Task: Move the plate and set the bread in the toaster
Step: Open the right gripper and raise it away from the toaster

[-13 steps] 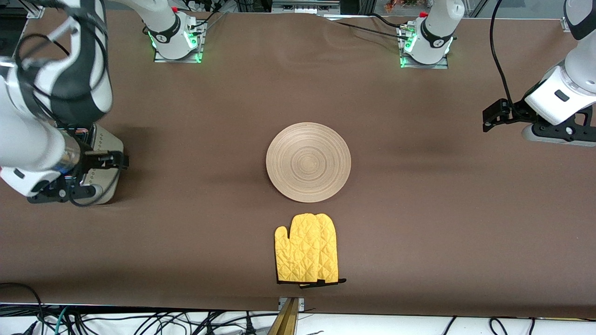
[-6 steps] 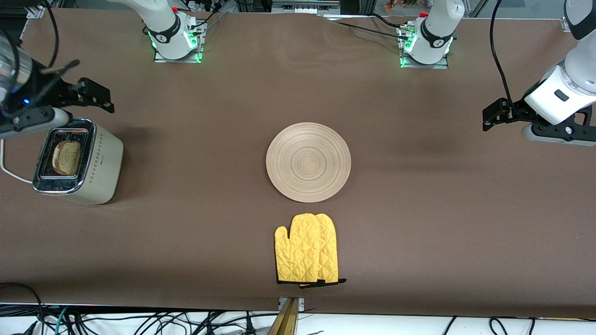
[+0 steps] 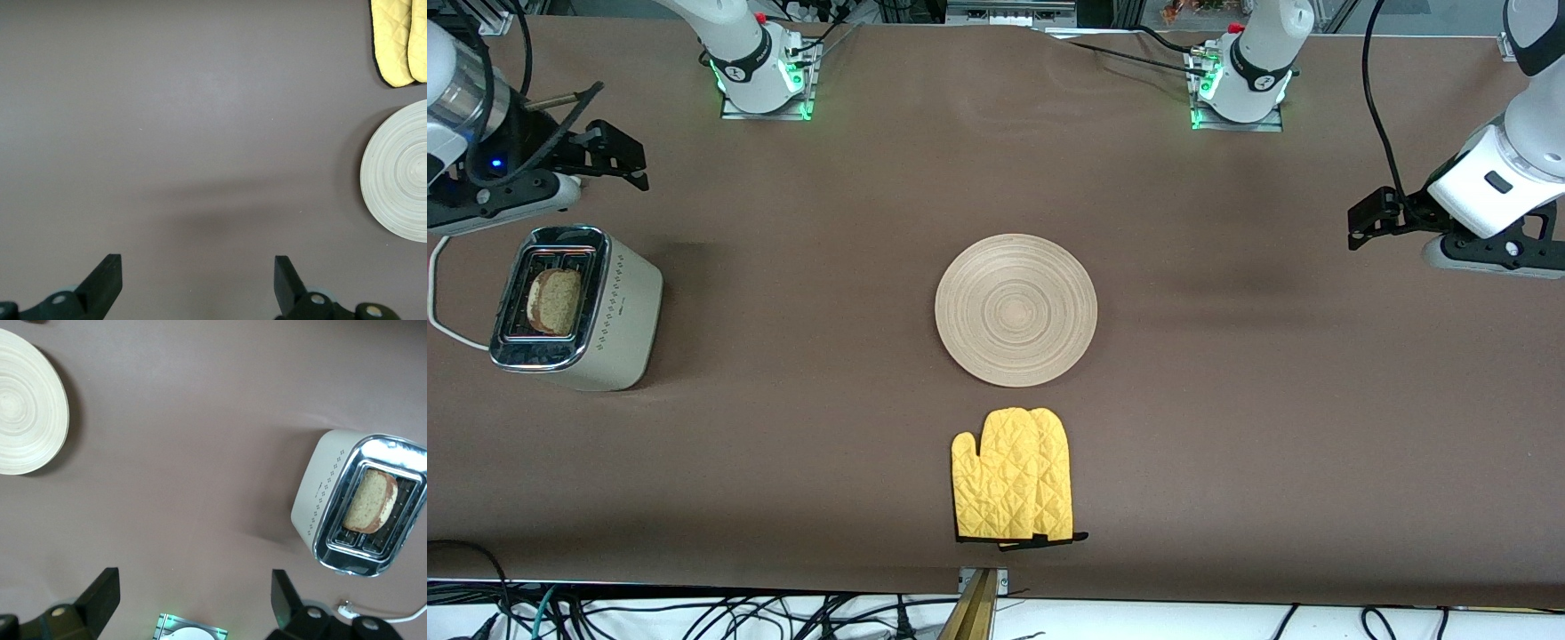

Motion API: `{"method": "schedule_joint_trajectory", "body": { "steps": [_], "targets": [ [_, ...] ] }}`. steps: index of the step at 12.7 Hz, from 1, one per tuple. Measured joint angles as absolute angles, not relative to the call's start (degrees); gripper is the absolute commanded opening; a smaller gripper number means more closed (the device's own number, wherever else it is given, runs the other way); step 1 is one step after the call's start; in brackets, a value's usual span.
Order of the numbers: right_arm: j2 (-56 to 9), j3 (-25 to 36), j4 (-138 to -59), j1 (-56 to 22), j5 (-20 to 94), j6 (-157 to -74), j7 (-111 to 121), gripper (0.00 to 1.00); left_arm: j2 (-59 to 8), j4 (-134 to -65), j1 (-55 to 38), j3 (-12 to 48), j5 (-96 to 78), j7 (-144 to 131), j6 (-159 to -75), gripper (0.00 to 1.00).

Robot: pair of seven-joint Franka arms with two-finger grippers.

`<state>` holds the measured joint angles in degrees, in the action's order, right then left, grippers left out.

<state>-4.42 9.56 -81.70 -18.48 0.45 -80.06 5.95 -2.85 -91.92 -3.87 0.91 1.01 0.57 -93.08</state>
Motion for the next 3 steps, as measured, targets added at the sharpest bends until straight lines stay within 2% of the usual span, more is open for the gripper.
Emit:
{"method": "schedule_joint_trajectory", "body": {
  "steps": [3],
  "targets": [
    [-3.73,7.48,-82.2,-16.33,0.25,-80.31,3.48,1.0,-2.85,-91.92,-3.87,1.15,1.01,0.57,-92.66,1.0]
  ]
}}
